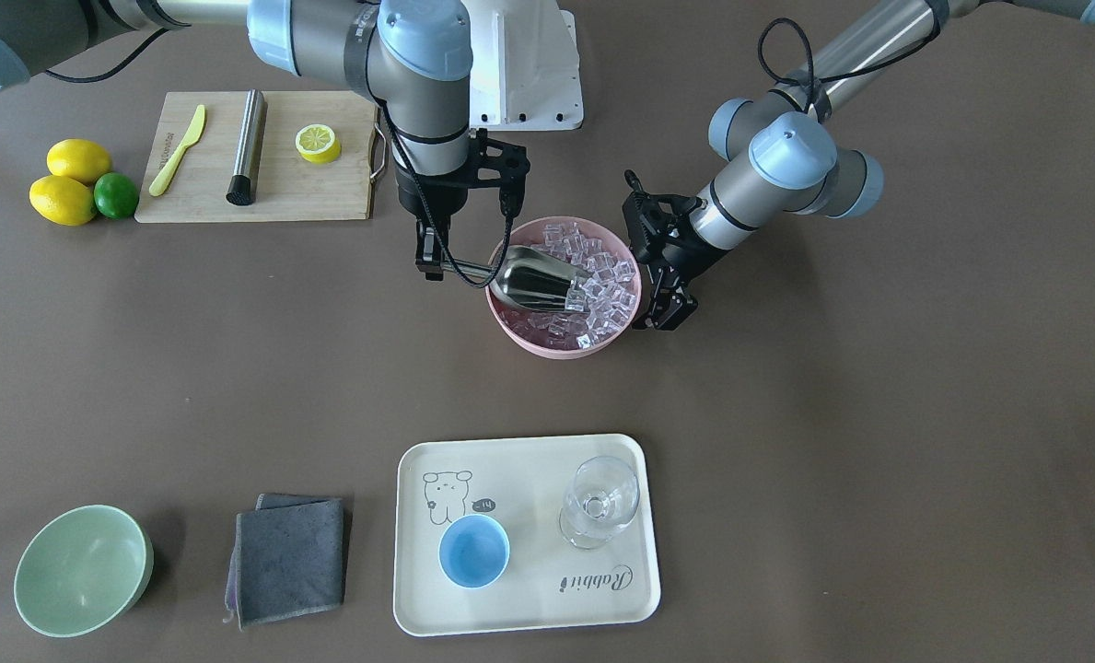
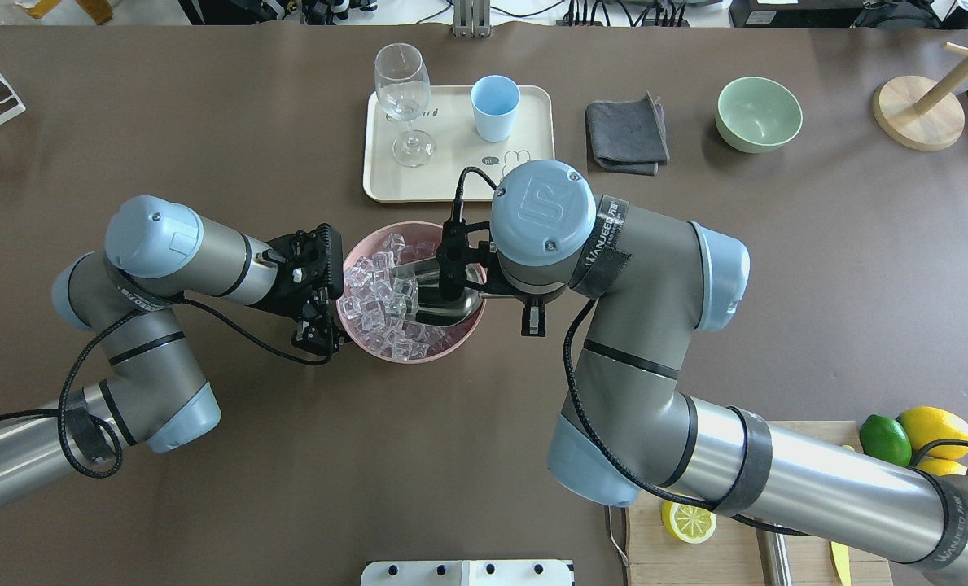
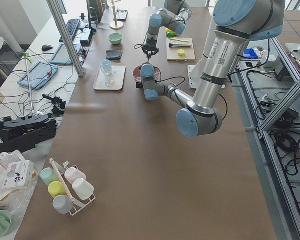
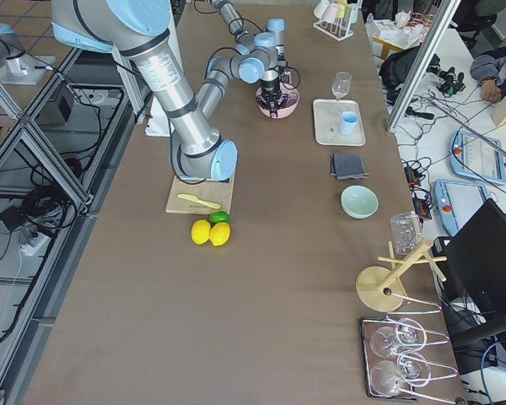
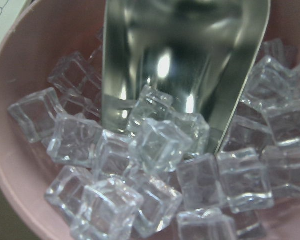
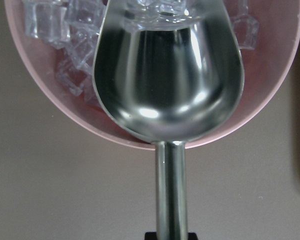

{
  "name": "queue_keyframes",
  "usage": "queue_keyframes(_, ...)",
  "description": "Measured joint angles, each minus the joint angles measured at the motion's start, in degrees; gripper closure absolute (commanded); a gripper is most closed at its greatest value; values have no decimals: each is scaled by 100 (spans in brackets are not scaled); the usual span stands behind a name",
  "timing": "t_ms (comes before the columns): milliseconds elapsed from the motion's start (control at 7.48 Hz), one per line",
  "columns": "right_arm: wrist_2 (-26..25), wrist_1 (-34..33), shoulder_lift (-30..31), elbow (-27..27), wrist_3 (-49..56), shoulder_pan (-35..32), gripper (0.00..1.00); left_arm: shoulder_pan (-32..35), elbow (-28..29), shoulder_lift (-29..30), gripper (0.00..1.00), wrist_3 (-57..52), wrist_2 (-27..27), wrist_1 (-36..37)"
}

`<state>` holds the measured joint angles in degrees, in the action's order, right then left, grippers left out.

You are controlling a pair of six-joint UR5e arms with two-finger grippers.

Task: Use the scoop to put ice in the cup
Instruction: 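Push the scoop through the ice cubes toward the left gripper, then tilt the scoop up and lift ice out of the bowl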

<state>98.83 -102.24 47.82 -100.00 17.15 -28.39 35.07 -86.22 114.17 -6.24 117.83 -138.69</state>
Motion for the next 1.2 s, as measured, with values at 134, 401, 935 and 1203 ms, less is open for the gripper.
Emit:
queue_keyframes(134, 71, 53, 99, -116, 2, -2, 100, 1, -1, 0, 1, 0, 2, 0)
queue_keyframes(401, 160, 344, 304, -202, -8, -5, 100, 34, -7, -6, 1, 0, 13, 0)
queue_keyframes(935, 396, 685, 444, -177, -85, -6, 100, 77, -9, -26, 1, 0, 106, -6)
queue_keyframes(1203, 604, 1085, 591, -144, -154, -10, 100, 79, -14, -28, 1, 0, 109, -8)
